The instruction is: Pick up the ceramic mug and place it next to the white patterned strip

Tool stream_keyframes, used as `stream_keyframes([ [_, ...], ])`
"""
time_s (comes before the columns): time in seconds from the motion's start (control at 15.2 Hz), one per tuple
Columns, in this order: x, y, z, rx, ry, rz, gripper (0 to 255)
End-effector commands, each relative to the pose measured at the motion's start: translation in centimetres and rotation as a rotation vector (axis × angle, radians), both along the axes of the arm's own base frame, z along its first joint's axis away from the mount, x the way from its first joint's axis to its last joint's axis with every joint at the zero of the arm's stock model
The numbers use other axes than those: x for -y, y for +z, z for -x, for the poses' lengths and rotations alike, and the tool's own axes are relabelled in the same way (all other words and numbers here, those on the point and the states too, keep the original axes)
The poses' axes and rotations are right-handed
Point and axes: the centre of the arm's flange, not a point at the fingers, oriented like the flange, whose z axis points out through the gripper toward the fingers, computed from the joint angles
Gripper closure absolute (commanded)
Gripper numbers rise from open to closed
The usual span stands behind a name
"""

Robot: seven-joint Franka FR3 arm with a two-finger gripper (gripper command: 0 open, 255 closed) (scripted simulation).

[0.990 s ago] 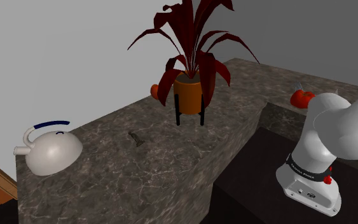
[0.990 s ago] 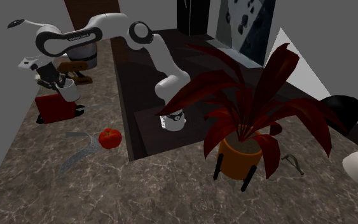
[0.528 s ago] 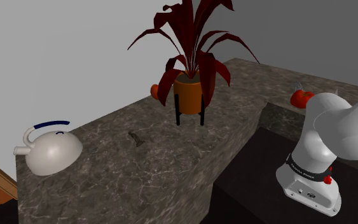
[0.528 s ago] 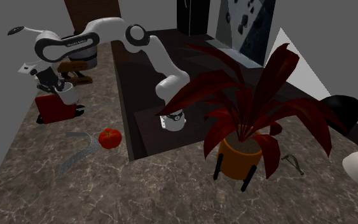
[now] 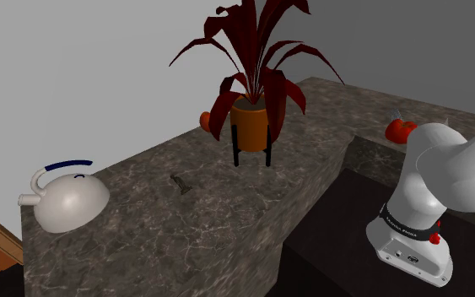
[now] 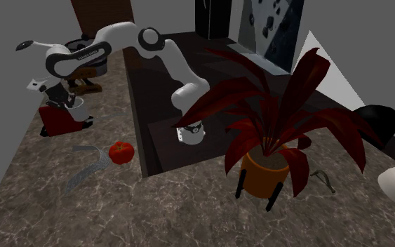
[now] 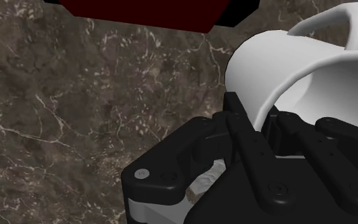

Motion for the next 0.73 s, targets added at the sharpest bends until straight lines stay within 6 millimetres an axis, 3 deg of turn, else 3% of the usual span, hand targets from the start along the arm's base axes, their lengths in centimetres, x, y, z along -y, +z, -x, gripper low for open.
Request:
stream_keyframes([
  [0.0,0.1,-1.0,0.0,0.0,0.0,0.001,255],
  [0.66,0.1,-6.2,0.0,0.0,0.0,0.001,255],
])
